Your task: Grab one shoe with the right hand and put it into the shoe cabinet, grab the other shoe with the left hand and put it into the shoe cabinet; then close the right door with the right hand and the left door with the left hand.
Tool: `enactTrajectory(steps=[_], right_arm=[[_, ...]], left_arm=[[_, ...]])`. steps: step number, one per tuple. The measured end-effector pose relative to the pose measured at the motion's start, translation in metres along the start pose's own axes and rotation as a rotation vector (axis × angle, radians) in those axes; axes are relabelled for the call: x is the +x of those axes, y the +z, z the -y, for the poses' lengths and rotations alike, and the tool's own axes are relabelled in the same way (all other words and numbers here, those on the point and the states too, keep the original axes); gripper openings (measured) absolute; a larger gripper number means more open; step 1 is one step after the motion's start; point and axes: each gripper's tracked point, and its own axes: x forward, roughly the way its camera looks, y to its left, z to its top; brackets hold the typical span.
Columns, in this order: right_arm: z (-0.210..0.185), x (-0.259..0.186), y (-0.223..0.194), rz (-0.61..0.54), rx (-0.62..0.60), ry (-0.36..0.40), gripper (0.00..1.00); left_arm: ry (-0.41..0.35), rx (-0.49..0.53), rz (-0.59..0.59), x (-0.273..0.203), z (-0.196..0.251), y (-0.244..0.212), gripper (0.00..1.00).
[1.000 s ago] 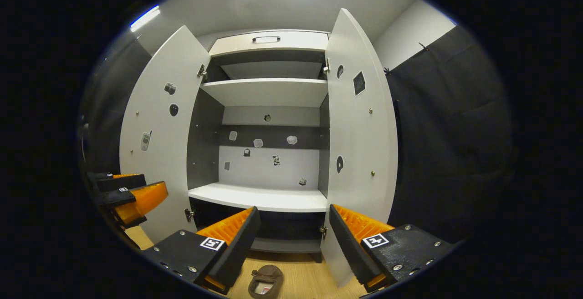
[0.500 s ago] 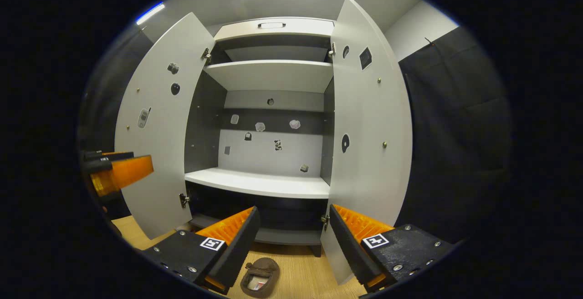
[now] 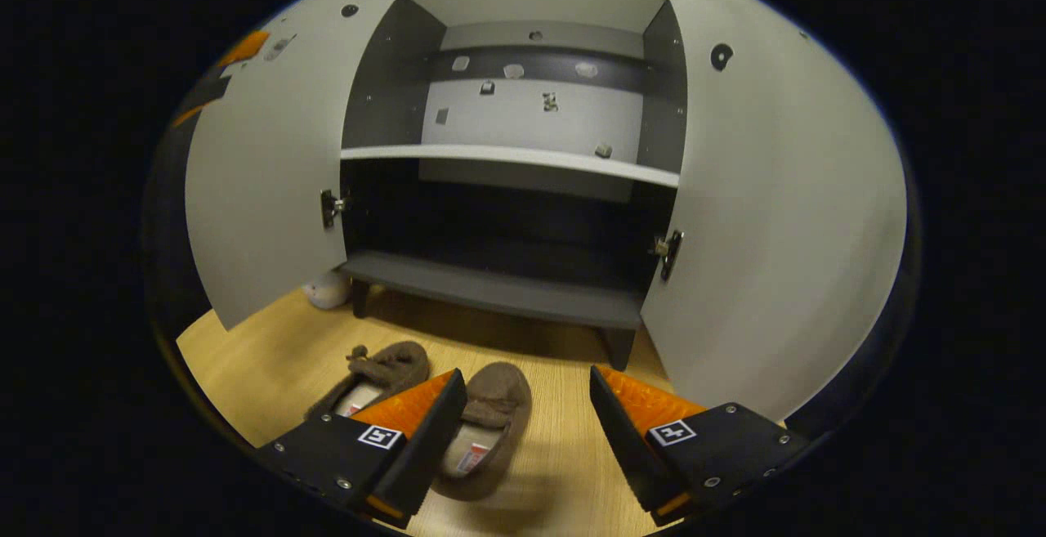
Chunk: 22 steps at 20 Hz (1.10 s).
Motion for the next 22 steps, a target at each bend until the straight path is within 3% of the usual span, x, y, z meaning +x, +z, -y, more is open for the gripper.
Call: enactTrajectory(steps=[5,9,13,15,17,19,20,21,22], right_arm=[[0.003,0.032,-0.073,-0.176,-0.018,-0.001,0.89],[0.007,0.072,-0.083,-0.199,-0.02,-0.025,0.86],[0.01,0.106,-0.098,-0.225,-0.035,-0.038,0.76],[0.006,0.11,-0.097,-0.204,-0.017,-0.017,0.71],[0.004,0.11,-0.102,-0.203,-0.004,0.008,0.65],[-0.006,0.111,-0.102,-0.208,0.023,0.036,0.54],[0.0,0.116,-0.096,-0.179,0.015,0.001,0.33],[0.007,0.116,-0.094,-0.175,-0.013,-0.042,0.27],[0.008,0.111,-0.094,-0.171,-0.033,-0.046,0.05]], left_arm=[[0.029,-0.03,-0.006,-0.005,-0.008,-0.006,0.96],[0.048,-0.019,-0.001,-0.014,-0.015,-0.005,0.96],[0.057,-0.006,0.002,-0.018,-0.019,-0.004,0.96],[0.055,-0.013,-0.009,-0.02,-0.018,-0.008,0.99],[0.061,-0.014,-0.016,-0.023,-0.021,-0.011,0.94],[0.063,-0.023,-0.022,-0.024,-0.022,-0.015,0.96],[0.064,-0.025,-0.025,-0.025,-0.023,-0.016,0.94],[0.068,-0.026,-0.028,-0.024,-0.024,-0.016,0.96],[0.069,-0.028,-0.028,-0.024,-0.025,-0.016,0.96]])
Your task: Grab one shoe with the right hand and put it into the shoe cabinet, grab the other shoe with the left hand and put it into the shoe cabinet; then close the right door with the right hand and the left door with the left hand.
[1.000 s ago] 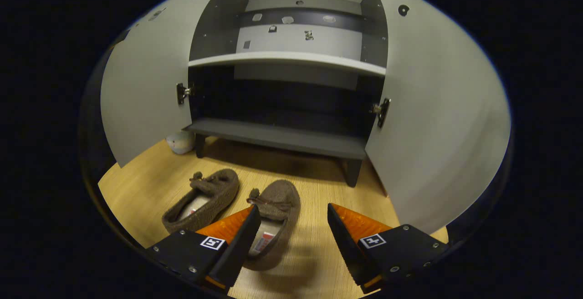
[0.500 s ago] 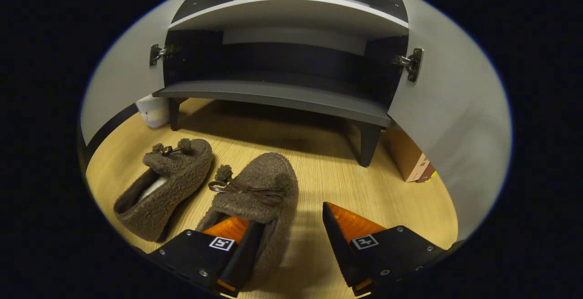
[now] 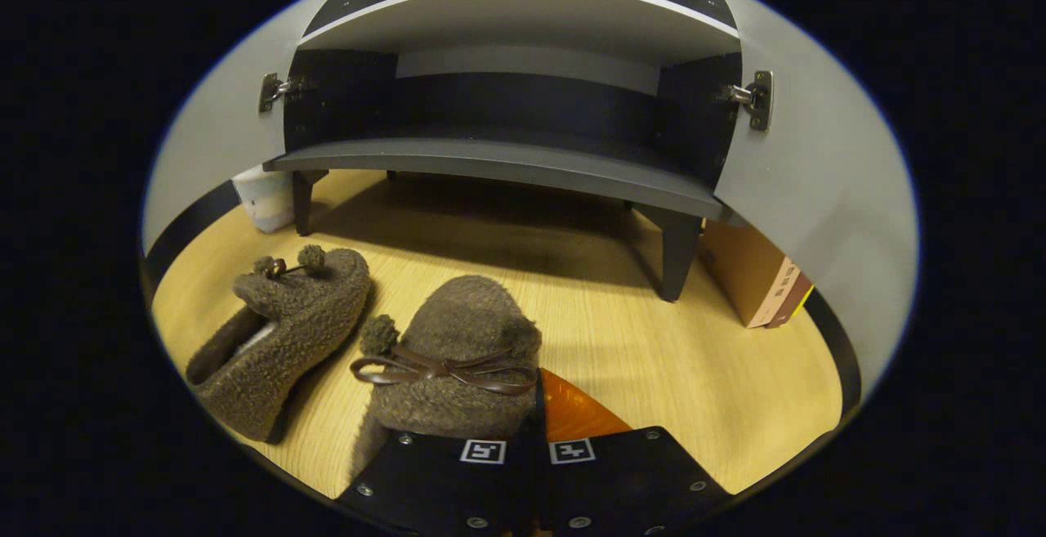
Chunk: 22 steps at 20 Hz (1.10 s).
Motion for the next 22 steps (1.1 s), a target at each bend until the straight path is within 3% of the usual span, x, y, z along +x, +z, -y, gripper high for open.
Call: enactTrajectory(steps=[4,6,8,11,14,18,20,22], right_arm=[[-0.001,-0.044,0.024,0.067,0.033,0.007,0.04],[0.015,-0.081,0.045,0.129,0.078,-0.092,0.03],[0.025,-0.12,0.068,0.202,0.142,-0.112,0.03],[0.032,-0.172,0.118,0.304,0.173,-0.118,0.03],[0.046,-0.205,0.199,0.431,0.133,-0.149,0.03],[0.046,-0.209,0.321,0.57,0.079,-0.13,0.03],[0.055,-0.204,0.381,0.606,0.059,-0.141,0.04],[0.05,-0.161,0.415,0.585,0.059,-0.132,0.03]], left_arm=[[-0.019,-0.016,-0.004,0.003,0.003,-0.004,0.97],[-0.034,-0.015,-0.009,0.002,0.004,-0.008,0.97],[-0.041,-0.003,-0.013,0.003,0.003,-0.015,0.96],[-0.07,-0.012,-0.029,0.004,0.007,-0.025,0.99],[-0.105,-0.023,-0.035,0.003,0.013,-0.028,0.97],[-0.144,-0.007,-0.018,0.003,0.016,-0.025,0.97],[-0.126,0.007,-0.015,0.005,0.013,-0.024,0.96],[-0.139,0.001,-0.015,0.005,0.015,-0.026,0.97]])
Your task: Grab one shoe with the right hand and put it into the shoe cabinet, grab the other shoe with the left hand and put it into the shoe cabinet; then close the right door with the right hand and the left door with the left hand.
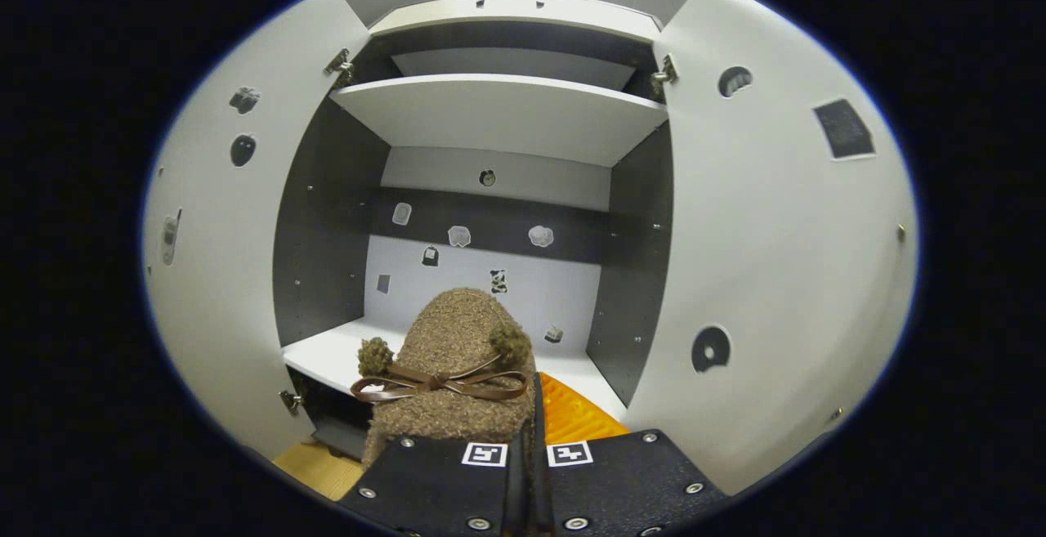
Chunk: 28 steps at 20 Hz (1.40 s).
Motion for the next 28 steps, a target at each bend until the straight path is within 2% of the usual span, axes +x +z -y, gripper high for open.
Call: enactTrajectory(steps=[4,7,10,12,13,14,17,21,22,26,28], right_arm=[[-0.015,0.103,-0.01,-0.137,0.002,0.047,0.04],[-0.013,0.16,-0.051,-0.298,0.017,0.017,0.04],[-0.015,0.187,-0.091,-0.441,0.081,0.002,0.05],[-0.013,0.194,-0.111,-0.512,0.113,-0.009,0.06],[-0.014,0.197,-0.113,-0.526,0.126,0.002,0.06],[-0.014,0.196,-0.113,-0.533,0.134,0.006,0.12],[-0.015,0.186,-0.11,-0.561,0.166,0.051,0.18],[-0.024,0.161,-0.093,-0.584,0.249,0.166,0.52],[-0.021,0.155,-0.086,-0.575,0.25,0.177,0.72],[-0.011,0.123,-0.049,-0.469,0.201,0.184,0.85],[-0.009,0.102,-0.025,-0.374,0.182,0.189,0.91]], left_arm=[[0.003,-0.002,-0.005,0.002,0.0,0.0,0.96],[0.009,-0.03,-0.026,0.003,-0.004,-0.006,0.94],[0.035,-0.048,-0.038,0.002,-0.01,-0.009,0.99],[0.05,-0.055,-0.055,-0.004,-0.014,-0.013,0.96],[0.06,-0.051,-0.061,-0.004,-0.018,-0.014,0.96],[0.07,-0.046,-0.063,-0.004,-0.021,-0.014,0.99],[0.087,-0.04,-0.081,-0.004,-0.026,-0.017,0.96],[0.075,-0.051,-0.096,-0.001,-0.022,-0.016,0.99],[0.07,-0.049,-0.097,0.0,-0.02,-0.015,0.96],[0.048,-0.05,-0.092,0.0,-0.008,-0.013,0.97],[0.044,-0.048,-0.089,-0.002,-0.004,-0.012,0.97]])
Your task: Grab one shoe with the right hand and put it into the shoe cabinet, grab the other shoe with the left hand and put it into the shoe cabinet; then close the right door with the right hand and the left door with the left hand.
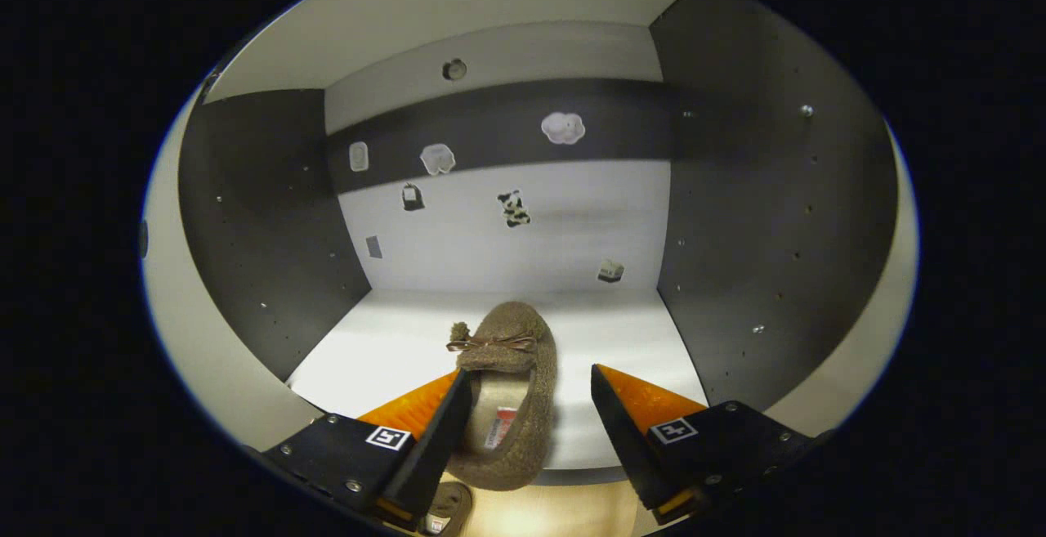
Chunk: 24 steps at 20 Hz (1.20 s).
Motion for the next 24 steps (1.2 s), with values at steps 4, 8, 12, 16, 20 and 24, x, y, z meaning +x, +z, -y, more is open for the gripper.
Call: enactTrajectory(steps=[4,8,12,16,20,24], right_arm=[[-0.02,-0.061,-0.002,0.131,-0.093,0.024,0.93],[-0.043,-0.129,-0.021,0.264,-0.082,0.064,0.93],[-0.046,-0.183,-0.056,0.352,-0.076,0.031,0.93],[-0.041,-0.221,-0.097,0.383,-0.055,0.016,0.93],[-0.03,-0.25,-0.129,0.452,-0.07,-0.022,0.93],[-0.023,-0.271,-0.159,0.459,-0.014,-0.025,0.92]], left_arm=[[-0.03,0.004,0.009,-0.006,0.01,-0.01,0.96],[-0.08,0.009,-0.019,-0.012,0.027,-0.032,0.97],[-0.113,-0.004,-0.07,-0.015,0.028,-0.056,0.97],[-0.107,0.007,-0.162,-0.008,0.016,-0.1,0.97],[-0.12,-0.03,-0.274,0.008,0.003,-0.155,0.97],[-0.119,-0.02,-0.478,0.029,-0.017,-0.24,0.99]])
